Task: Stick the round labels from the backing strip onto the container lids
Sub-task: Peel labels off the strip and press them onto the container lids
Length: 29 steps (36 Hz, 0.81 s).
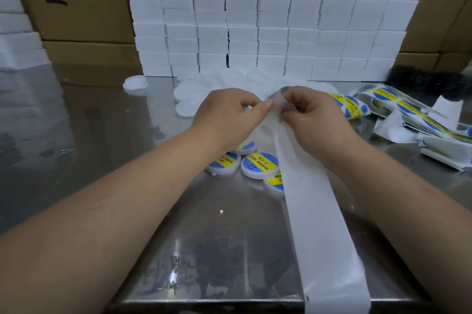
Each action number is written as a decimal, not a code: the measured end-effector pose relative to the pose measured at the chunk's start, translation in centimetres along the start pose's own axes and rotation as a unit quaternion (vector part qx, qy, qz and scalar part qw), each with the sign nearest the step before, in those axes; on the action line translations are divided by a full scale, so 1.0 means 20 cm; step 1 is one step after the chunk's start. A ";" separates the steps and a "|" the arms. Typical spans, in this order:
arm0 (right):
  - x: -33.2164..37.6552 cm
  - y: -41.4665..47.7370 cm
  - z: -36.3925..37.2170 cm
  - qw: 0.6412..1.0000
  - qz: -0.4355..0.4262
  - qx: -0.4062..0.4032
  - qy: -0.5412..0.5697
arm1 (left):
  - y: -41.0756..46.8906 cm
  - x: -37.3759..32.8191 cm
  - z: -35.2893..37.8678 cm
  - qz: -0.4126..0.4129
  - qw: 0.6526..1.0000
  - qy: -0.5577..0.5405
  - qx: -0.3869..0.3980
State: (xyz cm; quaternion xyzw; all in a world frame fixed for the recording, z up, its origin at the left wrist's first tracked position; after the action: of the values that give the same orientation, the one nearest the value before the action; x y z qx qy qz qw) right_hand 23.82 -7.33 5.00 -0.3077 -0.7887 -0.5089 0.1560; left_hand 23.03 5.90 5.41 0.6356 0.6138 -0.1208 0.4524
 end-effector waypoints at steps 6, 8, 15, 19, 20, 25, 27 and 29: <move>-0.01 0.00 0.00 1.000 0.020 0.000 -0.015 | 0.07 0.13 -0.08 -0.109 0.988 -0.051 -0.091; -0.02 0.00 0.00 1.000 0.026 0.001 -0.014 | 0.08 0.17 -0.10 -0.128 0.984 -0.063 -0.110; 0.03 -0.01 -0.05 0.997 -0.016 -0.025 -0.066 | 0.13 0.28 -0.13 -0.213 0.966 -0.084 -0.116; 0.09 -0.01 -0.09 0.991 -0.062 -0.065 -0.103 | 0.13 0.26 -0.13 -0.189 0.974 -0.054 -0.116; 0.11 -0.01 -0.10 0.988 -0.074 -0.073 -0.117 | 0.12 0.24 -0.12 -0.177 0.977 -0.045 -0.114; 0.12 0.00 -0.10 0.987 -0.084 -0.076 -0.111 | 0.07 0.15 -0.11 -0.121 0.985 0.001 -0.122; 0.08 0.00 -0.07 0.994 -0.042 -0.044 -0.096 | 0.06 0.12 -0.11 -0.106 0.986 0.017 -0.127; 0.03 -0.01 -0.04 0.996 -0.005 -0.018 -0.089 | 0.05 0.11 -0.11 -0.097 0.987 0.022 -0.130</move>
State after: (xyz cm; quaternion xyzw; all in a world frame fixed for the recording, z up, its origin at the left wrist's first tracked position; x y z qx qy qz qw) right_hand 23.23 -7.94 5.64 -0.3507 -0.7915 -0.4947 0.0767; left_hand 23.49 9.12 5.57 0.5116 0.6930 -0.0692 0.5033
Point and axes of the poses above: each hand's wrist, its own y-axis towards the middle knuckle, its own z-axis out of the palm, x = y × z, the point moved 8 cm from there along y, towards the middle knuckle, and after that the axes turned 15 degrees about -z, right-handed, at the moved point
